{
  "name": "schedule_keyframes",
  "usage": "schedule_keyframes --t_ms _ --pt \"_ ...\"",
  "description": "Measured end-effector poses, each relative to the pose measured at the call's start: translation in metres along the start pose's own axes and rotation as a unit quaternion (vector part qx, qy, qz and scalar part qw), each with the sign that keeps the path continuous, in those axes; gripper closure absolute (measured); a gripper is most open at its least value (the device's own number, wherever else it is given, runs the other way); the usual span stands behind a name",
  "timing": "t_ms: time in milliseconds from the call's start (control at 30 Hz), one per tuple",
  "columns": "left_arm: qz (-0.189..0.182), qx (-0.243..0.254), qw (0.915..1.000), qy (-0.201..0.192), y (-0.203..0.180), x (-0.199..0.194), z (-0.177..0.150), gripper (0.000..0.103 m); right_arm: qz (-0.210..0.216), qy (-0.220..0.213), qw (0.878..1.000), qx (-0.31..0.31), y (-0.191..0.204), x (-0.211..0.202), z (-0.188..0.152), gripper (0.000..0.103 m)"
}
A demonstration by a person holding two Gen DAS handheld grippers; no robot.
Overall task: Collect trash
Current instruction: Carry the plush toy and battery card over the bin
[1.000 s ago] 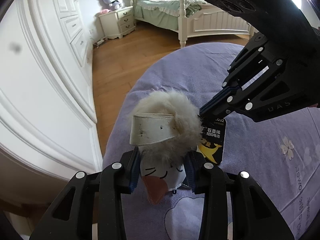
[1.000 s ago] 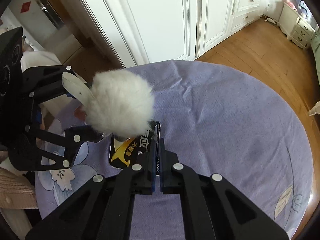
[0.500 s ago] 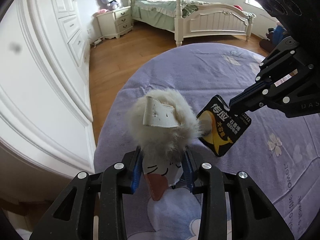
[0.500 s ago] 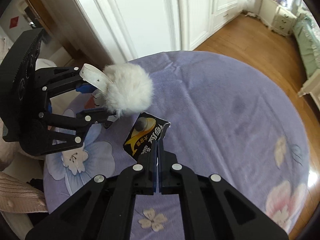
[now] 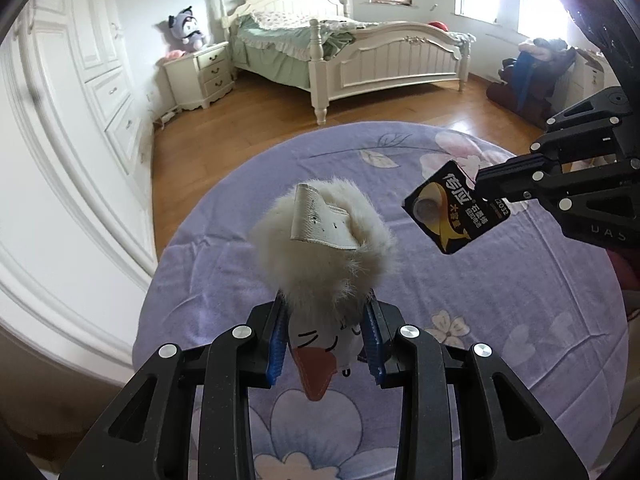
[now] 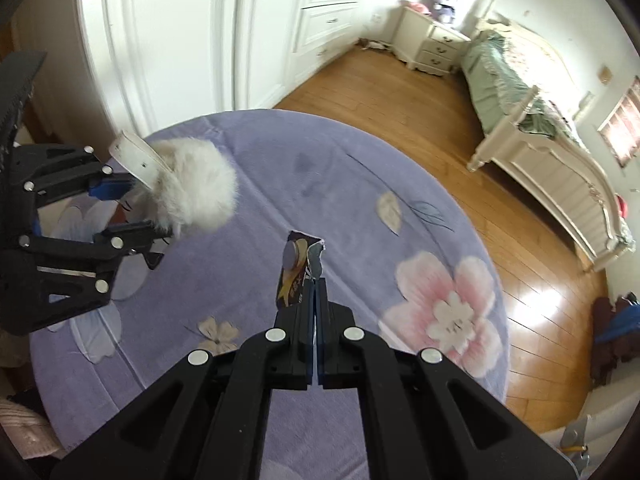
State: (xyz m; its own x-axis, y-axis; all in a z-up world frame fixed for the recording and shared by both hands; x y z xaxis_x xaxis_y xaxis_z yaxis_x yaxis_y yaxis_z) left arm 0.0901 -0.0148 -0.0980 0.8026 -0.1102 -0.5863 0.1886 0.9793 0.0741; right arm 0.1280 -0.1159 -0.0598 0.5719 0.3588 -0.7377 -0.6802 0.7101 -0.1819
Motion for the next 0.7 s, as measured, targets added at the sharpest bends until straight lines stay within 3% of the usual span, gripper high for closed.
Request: schedule_keyframes --t_ms 167,267,700 --pt "-0.005 0.018 0.9998 -0.012 -0.027 -0.001 0.021 0.07 -0.03 -0.008 0.999 0.029 -0.017 -0.01 -0.016 0.103" --pt "-0.012 0.034 0.9992 -0.019 -0.05 0.0 0.033 0.07 -0.044 -0.011 0.998 0.048 -0.042 -0.04 -0.04 0.103" --pt "-0.061 0.085 0.9939 -0.037 -0.168 0.016 0.07 0.07 -0.105 -0.012 0.988 0.112 -0.129 -0.085 -0.103 0.103"
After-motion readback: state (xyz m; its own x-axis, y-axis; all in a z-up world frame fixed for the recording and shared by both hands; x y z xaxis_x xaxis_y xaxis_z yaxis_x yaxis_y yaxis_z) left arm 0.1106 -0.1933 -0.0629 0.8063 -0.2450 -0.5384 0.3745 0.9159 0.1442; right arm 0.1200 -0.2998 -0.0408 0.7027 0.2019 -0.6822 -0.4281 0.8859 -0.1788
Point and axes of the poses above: each gripper's, at about its wrist camera, not at the fingertips, and x roughly the way its jaws point, y to its left, z to its top, the point moved 6 cm from there along x, roughly the way its jaws point, and after that the axes turned 13 degrees about -y, right-handed, at the moved point
